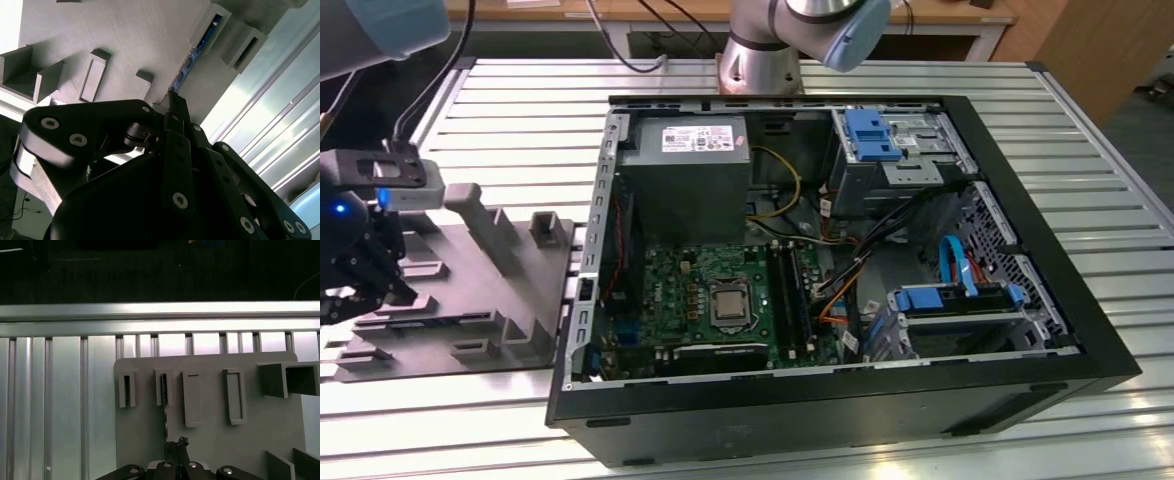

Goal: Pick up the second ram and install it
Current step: 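Pick up the second ram and move it above second insertion slot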

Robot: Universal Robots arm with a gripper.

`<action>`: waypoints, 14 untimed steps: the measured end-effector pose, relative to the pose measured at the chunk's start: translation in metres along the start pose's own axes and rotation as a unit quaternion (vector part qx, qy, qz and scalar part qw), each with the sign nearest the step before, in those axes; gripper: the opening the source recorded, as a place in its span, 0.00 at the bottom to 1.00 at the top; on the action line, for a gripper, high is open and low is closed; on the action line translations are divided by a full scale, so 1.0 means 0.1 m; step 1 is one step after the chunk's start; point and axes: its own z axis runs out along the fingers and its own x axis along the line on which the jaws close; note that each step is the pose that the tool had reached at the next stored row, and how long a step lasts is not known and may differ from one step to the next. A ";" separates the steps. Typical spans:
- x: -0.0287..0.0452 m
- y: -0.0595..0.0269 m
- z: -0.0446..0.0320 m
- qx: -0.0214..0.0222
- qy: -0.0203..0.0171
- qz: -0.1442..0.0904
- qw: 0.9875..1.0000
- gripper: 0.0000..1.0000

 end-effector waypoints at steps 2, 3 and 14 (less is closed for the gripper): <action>0.021 -0.002 0.023 0.000 0.000 -0.004 1.000 0.10; 0.030 -0.003 0.035 0.000 0.000 -0.006 1.000 0.10; 0.062 -0.005 0.133 -0.002 0.001 -0.038 0.999 0.10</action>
